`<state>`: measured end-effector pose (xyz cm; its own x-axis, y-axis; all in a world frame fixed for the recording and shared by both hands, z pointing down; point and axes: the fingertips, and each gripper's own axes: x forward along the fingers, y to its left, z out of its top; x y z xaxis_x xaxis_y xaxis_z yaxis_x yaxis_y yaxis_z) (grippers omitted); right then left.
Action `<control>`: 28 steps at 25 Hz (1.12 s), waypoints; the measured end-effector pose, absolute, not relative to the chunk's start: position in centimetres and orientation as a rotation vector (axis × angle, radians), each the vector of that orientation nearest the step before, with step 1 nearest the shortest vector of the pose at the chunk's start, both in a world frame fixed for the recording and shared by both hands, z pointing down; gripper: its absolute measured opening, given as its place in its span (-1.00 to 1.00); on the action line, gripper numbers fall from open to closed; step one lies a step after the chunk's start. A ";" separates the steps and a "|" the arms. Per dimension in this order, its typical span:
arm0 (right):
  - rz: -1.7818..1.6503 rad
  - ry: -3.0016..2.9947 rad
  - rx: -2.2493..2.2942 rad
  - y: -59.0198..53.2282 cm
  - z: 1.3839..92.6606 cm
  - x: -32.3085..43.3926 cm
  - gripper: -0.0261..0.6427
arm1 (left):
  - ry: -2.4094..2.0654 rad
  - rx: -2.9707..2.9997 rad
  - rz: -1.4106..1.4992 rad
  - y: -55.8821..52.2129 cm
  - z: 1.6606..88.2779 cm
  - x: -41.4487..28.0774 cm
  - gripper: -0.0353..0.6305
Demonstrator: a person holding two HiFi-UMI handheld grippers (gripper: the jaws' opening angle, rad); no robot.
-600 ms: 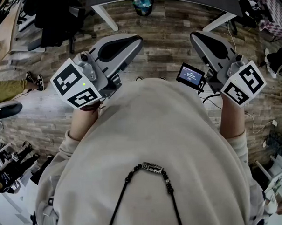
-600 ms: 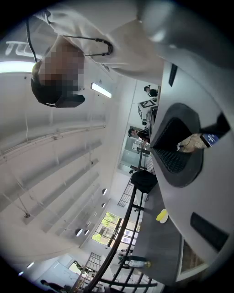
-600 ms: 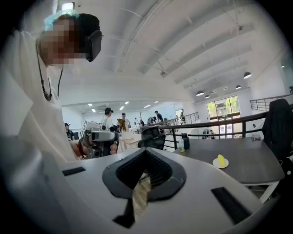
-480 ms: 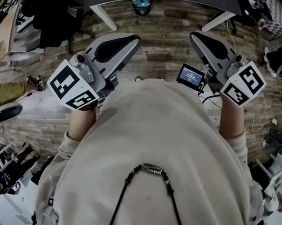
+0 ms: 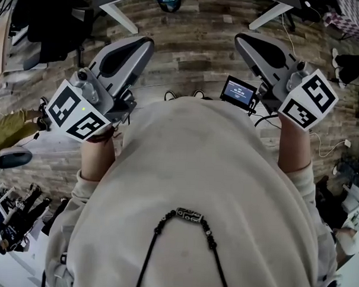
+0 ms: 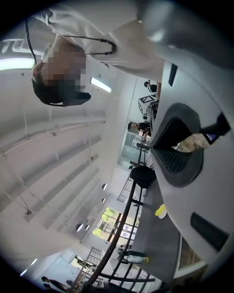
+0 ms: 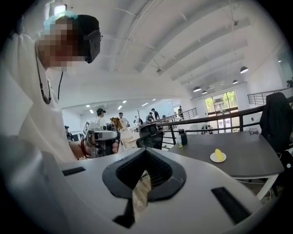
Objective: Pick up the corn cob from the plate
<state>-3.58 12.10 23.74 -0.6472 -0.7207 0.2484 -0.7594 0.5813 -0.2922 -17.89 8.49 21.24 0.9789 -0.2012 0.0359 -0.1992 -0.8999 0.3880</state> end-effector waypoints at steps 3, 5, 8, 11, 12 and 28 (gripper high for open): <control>0.613 -2.714 1.270 11.6 24.1 -2.6 -0.88 | -0.268 2.717 0.015 8.6 21.7 -17.0 -0.88; 0.629 -2.724 1.271 11.6 24.3 -2.0 -0.88 | -0.275 2.711 0.024 8.7 21.8 -16.4 -0.88; 0.651 -2.754 1.258 11.5 24.6 -0.7 -0.88 | -0.294 2.706 0.025 8.7 21.7 -14.9 -0.88; 0.685 -2.789 1.255 11.9 24.9 1.1 -0.88 | -0.282 2.762 0.073 9.9 21.2 -12.6 -0.88; 0.691 -2.794 1.262 12.1 24.9 1.9 -0.88 | -0.277 2.777 0.086 10.2 21.0 -11.7 -0.88; 0.763 -2.824 1.301 13.2 27.5 6.1 -0.88 | -0.235 2.740 0.105 10.9 22.3 -6.6 -0.88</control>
